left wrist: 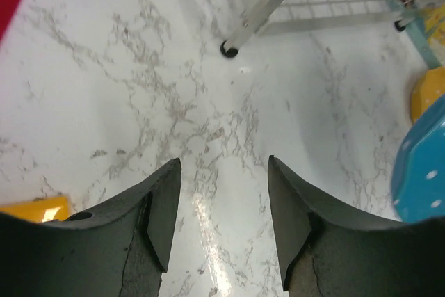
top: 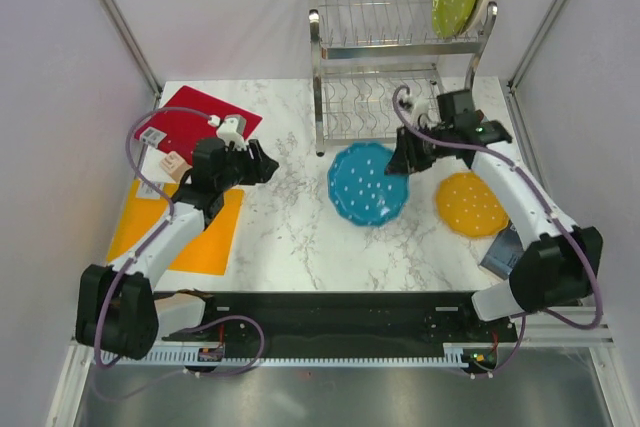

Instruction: Load the plates into the dish rack

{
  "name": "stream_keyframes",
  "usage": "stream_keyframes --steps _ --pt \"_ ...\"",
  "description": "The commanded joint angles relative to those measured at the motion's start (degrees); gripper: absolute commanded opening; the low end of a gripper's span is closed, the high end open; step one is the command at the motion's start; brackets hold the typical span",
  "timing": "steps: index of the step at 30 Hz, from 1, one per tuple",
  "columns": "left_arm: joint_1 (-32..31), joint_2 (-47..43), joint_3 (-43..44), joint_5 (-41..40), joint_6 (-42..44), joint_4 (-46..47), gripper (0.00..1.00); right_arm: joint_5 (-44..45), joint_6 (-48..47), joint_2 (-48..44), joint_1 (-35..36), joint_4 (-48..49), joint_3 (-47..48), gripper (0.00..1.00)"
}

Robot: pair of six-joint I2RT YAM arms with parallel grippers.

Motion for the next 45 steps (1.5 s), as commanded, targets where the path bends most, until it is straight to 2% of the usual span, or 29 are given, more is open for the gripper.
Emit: stream_keyframes --steps 1,3,6,9,12,16,19,21,23,27,33,39,45 --pt "-0.21 -3.94 -2.31 -3.84 5.82 1.01 0.60 3.36 -6.45 -8.39 0.13 -4.71 22.15 0.00" --pt "-0.21 -3.24 -2.58 -3.67 4.51 0.92 0.59 8.00 -6.11 -8.22 0.13 -3.67 31.79 0.00" --pt "-0.21 -3.14 -3.80 -3.32 3.45 3.46 0.58 14.17 -3.38 -8.04 0.13 2.37 40.34 0.00" --pt "-0.21 -2.97 -4.16 -2.88 3.71 5.84 0.58 21.02 -1.27 -7.26 0.13 7.75 46.84 0.00" --pt "-0.21 -2.62 -4.42 -2.62 4.41 6.37 0.58 32.34 0.40 -3.66 0.13 12.48 52.83 0.00" --pt "-0.21 -3.32 -6.35 -1.74 3.10 8.48 0.58 48.67 2.51 1.18 0.04 19.71 57.50 0.00" --pt "-0.30 -4.11 -7.85 -0.77 1.52 9.36 0.57 55.29 1.81 6.63 0.30 22.43 63.22 0.00" --pt "-0.30 -4.64 -8.73 -0.51 0.99 9.45 0.57 64.86 -2.04 8.82 2.31 27.87 63.23 0.00" --pt "-0.30 -4.90 -9.34 -0.42 0.90 9.45 0.57 70.40 -5.81 10.84 3.11 32.79 62.88 0.00" --pt "-0.22 -5.43 -10.05 -0.68 0.99 9.54 0.57 75.17 -7.77 14.80 4.43 35.02 66.03 0.00" --pt "-0.30 -5.08 -10.23 -0.77 0.55 10.15 0.57 77.46 -8.82 17.80 4.52 35.63 67.36 0.00" --pt "-0.30 -3.59 -10.40 -0.33 -0.16 11.29 0.57 77.64 -12.68 19.99 4.43 40.37 67.62 0.00" --pt "-0.30 -1.83 -9.96 -0.07 -0.33 12.26 0.57 73.34 -18.14 23.24 4.35 43.36 69.56 0.00"
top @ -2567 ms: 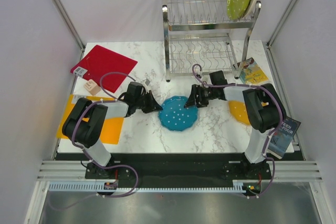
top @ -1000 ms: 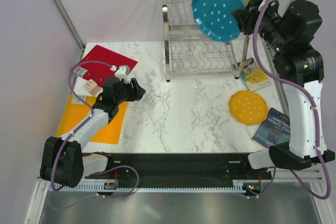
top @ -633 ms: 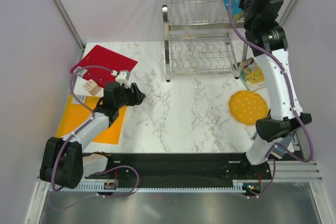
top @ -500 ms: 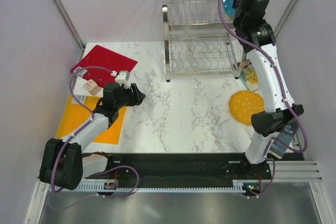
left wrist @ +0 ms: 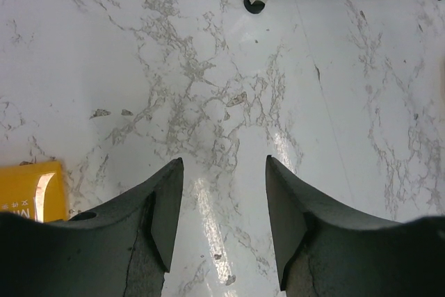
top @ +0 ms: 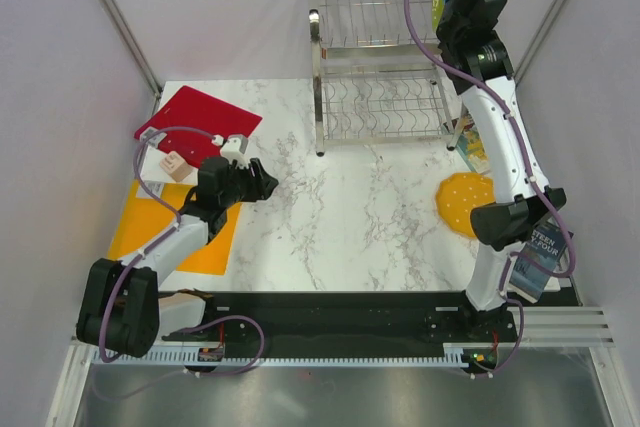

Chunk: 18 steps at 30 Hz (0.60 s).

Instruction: Load the plates into the dish rack

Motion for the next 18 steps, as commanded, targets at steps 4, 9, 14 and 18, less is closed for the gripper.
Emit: stream_keyframes --steps 4,9,14,18 --pt "-0.17 1.91 0.44 0.50 -1.14 3.54 0.57 -3.28 -3.36 1.59 0.13 11.80 4.58 0.00" --pt "-0.17 2.44 0.27 -0.21 -0.70 3.89 0.57 -3.01 -5.29 3.00 0.13 11.80 4.49 0.00" --pt "-0.08 3.23 0.09 -0.56 -0.70 4.60 0.57 -4.33 -6.44 4.23 0.13 11.27 3.96 0.00" --pt "-0.08 3.85 0.09 -0.73 -0.79 5.39 0.58 -3.72 -6.97 5.46 0.04 11.18 4.05 0.00"
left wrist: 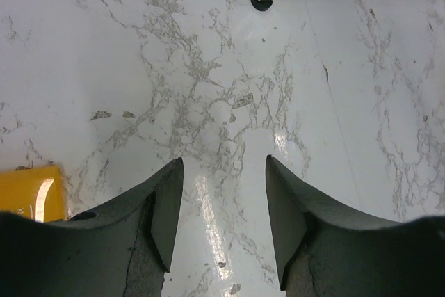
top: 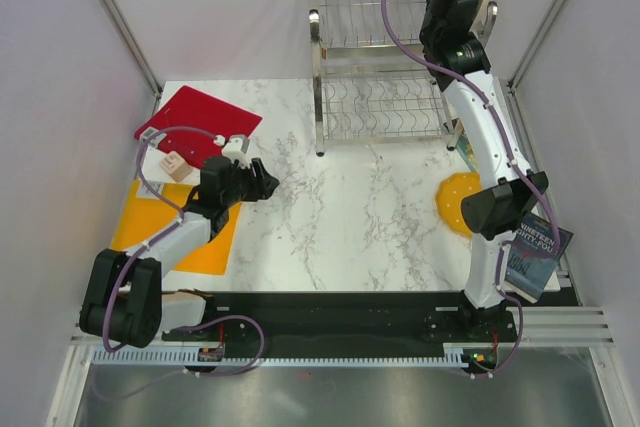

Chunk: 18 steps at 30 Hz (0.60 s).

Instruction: Load the plates into the dish rack

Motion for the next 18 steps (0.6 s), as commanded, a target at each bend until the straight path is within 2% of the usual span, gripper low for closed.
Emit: stream_keyframes --steps 1,18 --pt "-0.08 1.14 0.18 -0.78 -0.75 3.46 0.58 -0.90 -1.26 -0.73 -0.11 10.31 3.46 0.00" --pt "-0.08 2.64 1.67 -1.04 -0.92 2.94 0.58 3.67 5.24 2.89 -2.75 8.46 2.85 0.00"
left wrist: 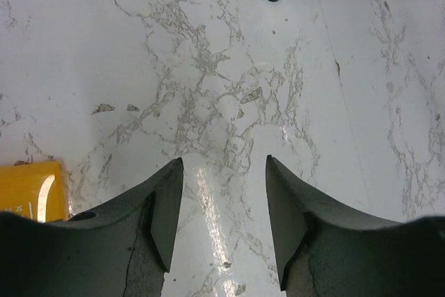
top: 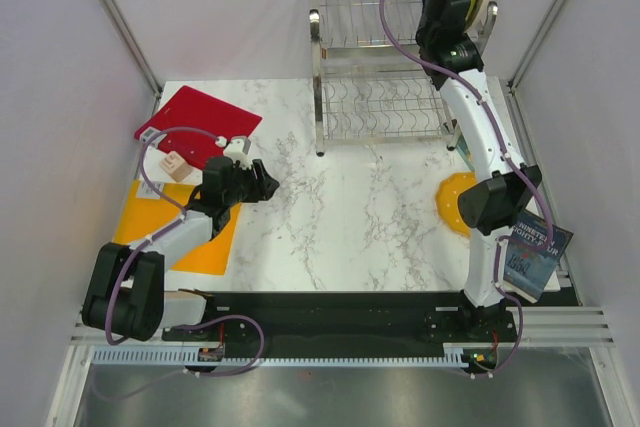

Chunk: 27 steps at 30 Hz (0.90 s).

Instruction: Load the plates into the dish rack

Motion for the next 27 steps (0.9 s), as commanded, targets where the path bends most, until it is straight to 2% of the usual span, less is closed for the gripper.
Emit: stream_keyframes --steps 1,17,18,19,20,22,23,27 --pt "-0.08 0.34 1.74 -0.45 -1.01 2.41 0.58 3.65 2.70 -0.57 -1.88 7.04 2.56 0.00" --pt "-0.08 -0.19 1.12 0.08 -1.36 2.76 0.58 4.09 1.56 -4.26 -0.56 8.01 -2.19 0.00" --pt "-0.08 -0.27 1.12 0.08 -1.36 2.76 0.58 4.00 1.30 -4.18 -0.56 8.09 -2.10 0.04" --pt "-0.08 -0.28 1.12 0.08 -1.36 2.68 0.58 4.09 0.69 -4.09 -0.47 8.18 -1.75 0.12" --pt "-0.08 -0.36 1.12 0.08 -1.45 2.68 0.58 4.18 0.42 -3.83 -0.56 8.18 -1.49 0.33" --pt "-0.08 -0.71 1.30 0.08 -1.45 2.33 0.58 3.83 0.68 -4.17 -0.56 8.18 -1.13 0.49" --pt "-0.08 -0.80 1.47 0.08 -1.45 2.24 0.58 3.48 0.60 -4.52 -0.56 8.27 -1.13 0.62" --pt "-0.08 -1.07 2.00 0.16 -1.45 2.06 0.58 1.89 -1.24 -6.72 0.49 8.36 -2.62 0.69"
